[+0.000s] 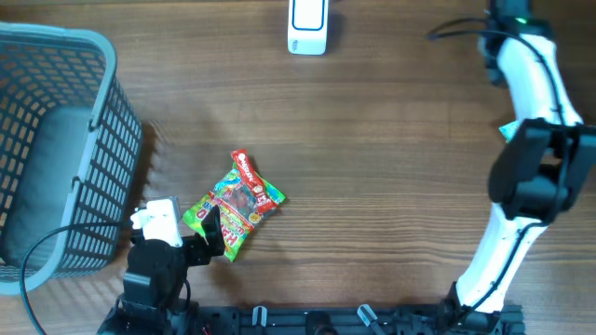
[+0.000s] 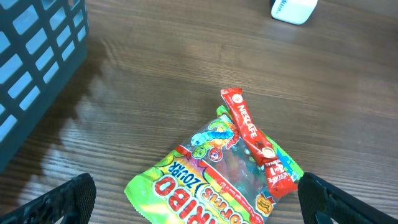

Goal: Scan the item barcode
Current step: 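Carry the Kleenex pack to the right side and release it, then reach the right gripper to the red Nescafe stick and grasp it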

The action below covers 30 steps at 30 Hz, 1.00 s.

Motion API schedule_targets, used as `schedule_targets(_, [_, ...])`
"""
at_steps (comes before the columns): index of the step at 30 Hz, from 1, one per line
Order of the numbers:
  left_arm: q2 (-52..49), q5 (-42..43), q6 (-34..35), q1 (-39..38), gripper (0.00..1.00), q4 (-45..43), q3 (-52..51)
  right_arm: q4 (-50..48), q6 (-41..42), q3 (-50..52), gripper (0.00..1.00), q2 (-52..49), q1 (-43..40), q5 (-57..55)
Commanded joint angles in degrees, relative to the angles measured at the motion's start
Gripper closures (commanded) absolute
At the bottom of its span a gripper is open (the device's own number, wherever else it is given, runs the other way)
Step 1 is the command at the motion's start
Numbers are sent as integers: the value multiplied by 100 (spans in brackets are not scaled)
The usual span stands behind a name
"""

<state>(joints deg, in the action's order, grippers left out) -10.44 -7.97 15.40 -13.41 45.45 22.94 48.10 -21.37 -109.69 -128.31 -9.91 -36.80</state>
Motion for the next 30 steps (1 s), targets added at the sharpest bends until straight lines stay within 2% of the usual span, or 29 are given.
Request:
schedule_targets(1, [42, 66, 28, 31, 0, -13, -46, -76, 511, 433, 96, -70, -531, 308])
schedule_targets(3, [42, 66, 28, 31, 0, -13, -46, -72, 734, 605, 94, -70, -785, 361])
schedule_targets(4, [42, 66, 28, 31, 0, -13, -46, -42, 905, 662, 89, -70, -931, 369])
schedule_targets(5, [42, 66, 28, 31, 0, -13, -46, 9, 1038, 669, 78, -70, -1032, 369])
schedule_targets(6, [42, 66, 28, 31, 0, -13, -46, 46, 1198, 667, 58, -70, -1108, 374])
schedule_targets(7, [42, 66, 28, 31, 0, -13, -46, 92, 1307, 651, 32, -68, -1158, 376])
schedule_targets(8, [42, 66, 28, 31, 0, -13, -46, 153, 1370, 619, 2, -66, -1176, 398])
schedule_targets(10, [42, 66, 28, 31, 0, -13, -46, 293, 1480, 496, 0, -35, -1141, 697])
schedule_targets(14, [42, 66, 28, 31, 0, -13, -46, 586, 1749, 129, 0, 315, -522, 2341])
schedule_targets(16, [42, 66, 28, 31, 0, -13, -46, 664, 2013, 72, 0, 597, 109, 3359])
schedule_targets(21, [42, 66, 28, 31, 0, -13, -46, 1056, 2614, 72, 0, 844, 1427, 4465])
schedule_targets(26, [42, 66, 28, 31, 0, -13, -46, 1172, 2618, 280, 0, 826, 2771, 5718])
schedule_targets(30, [42, 66, 28, 31, 0, -13, -46, 901, 2345, 444, 0, 809, 3486, 7012])
